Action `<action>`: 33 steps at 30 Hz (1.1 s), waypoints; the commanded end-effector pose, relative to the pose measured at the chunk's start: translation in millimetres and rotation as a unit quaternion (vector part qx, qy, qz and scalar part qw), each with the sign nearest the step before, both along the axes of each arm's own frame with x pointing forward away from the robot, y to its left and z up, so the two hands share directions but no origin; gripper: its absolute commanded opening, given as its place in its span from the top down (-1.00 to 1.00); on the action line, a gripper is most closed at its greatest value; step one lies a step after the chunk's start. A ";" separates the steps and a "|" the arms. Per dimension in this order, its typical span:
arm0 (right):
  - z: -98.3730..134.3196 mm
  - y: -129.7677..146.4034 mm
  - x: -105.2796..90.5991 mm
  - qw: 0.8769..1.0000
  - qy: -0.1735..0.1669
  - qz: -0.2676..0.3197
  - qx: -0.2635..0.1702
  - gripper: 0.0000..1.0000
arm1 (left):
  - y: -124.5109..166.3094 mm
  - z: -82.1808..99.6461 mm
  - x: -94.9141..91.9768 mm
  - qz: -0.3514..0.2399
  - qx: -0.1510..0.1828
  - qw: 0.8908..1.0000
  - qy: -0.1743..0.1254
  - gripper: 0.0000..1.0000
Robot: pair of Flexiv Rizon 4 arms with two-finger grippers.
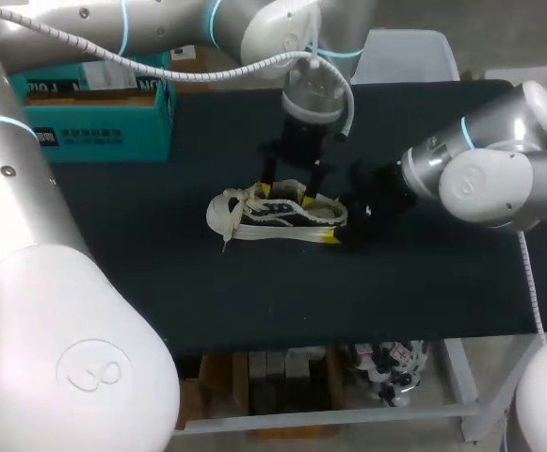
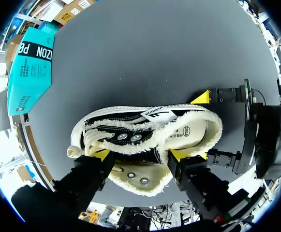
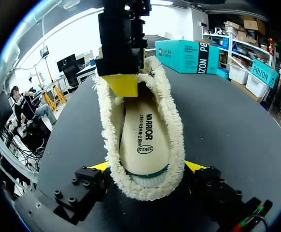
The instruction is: Open the shoe tongue, take the insole out of the shoe, put the insole back into the shoe, and pack the shoe into the shoebox
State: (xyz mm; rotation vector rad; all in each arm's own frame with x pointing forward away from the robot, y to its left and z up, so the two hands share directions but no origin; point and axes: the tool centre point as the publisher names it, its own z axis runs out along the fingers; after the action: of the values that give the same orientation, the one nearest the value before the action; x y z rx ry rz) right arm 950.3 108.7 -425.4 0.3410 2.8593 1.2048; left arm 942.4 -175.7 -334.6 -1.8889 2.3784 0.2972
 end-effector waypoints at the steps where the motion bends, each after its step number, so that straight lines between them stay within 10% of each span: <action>1: -4.3 0.1 2.7 1.000 -0.001 0.001 0.002 1.00 | 0.6 -7.7 1.5 0.001 0.004 1.000 0.007 -0.43; 3: -4.3 0.1 2.7 1.000 -0.001 0.001 0.002 1.00 | 3.5 -8.7 -1.0 0.001 0.002 1.000 0.009 -0.24; 8: -4.3 0.1 2.7 1.000 -0.001 0.001 0.002 1.00 | 11.8 -8.1 -5.0 0.004 -0.008 1.000 0.011 1.00; 33: -4.3 0.1 2.7 1.000 -0.001 0.001 0.002 1.00 | 66.8 32.0 -16.9 0.027 -0.193 0.980 -0.043 1.00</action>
State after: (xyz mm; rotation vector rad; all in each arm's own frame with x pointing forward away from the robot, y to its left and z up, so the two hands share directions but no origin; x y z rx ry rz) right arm 950.3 108.7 -425.5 0.3395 2.8593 1.2060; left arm 932.6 -122.1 -306.9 -2.0271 2.4299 0.0116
